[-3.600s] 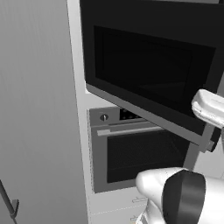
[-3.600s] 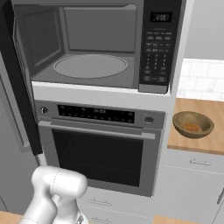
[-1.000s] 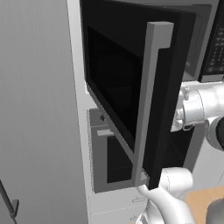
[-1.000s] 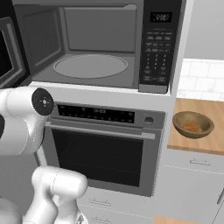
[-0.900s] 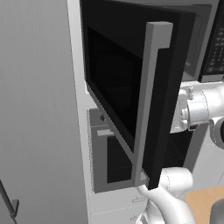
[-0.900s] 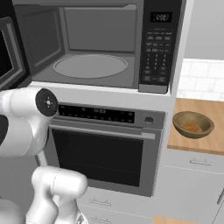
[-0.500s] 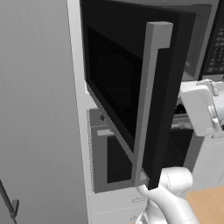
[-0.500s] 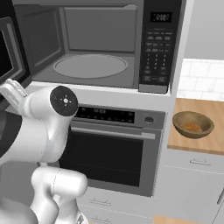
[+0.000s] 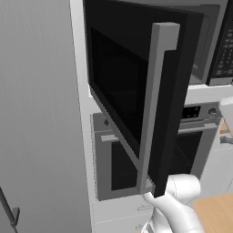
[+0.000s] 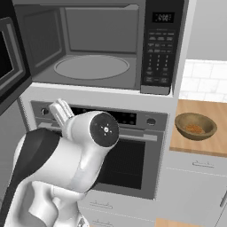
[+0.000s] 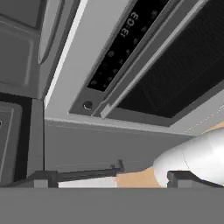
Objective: Open the microwave, place the bowl with waffle inside the microwave, then close the microwave door and turn it on.
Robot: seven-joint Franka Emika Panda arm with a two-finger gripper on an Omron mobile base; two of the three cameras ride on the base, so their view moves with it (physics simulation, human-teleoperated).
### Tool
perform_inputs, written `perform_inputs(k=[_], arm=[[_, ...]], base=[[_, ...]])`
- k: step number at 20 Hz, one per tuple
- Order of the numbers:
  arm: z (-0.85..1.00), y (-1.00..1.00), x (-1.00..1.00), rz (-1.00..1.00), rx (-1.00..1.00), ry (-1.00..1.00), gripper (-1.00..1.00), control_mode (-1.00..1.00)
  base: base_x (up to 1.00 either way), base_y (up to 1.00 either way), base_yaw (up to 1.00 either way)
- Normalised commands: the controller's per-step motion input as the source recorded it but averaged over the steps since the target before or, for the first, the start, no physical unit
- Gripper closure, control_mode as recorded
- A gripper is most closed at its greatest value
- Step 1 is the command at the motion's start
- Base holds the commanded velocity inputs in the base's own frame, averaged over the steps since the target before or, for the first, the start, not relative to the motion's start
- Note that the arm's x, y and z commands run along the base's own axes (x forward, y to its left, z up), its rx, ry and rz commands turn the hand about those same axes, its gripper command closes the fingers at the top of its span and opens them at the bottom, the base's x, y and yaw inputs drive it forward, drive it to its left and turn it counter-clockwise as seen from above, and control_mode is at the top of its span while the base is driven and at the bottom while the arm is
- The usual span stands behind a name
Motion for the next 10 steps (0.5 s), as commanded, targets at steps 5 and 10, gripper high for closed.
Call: perform_inputs(k=[5,10], arm=[[-0.52,-1.00,0.02,-0.20,0.00,0.00,-1.00,-1.00],[-0.39,-1.00,0.22,-0.12,0.00,0.01,-1.00,-1.00]], base=[[0.00,0.00,0.00],[0.00,0.00,0.00]])
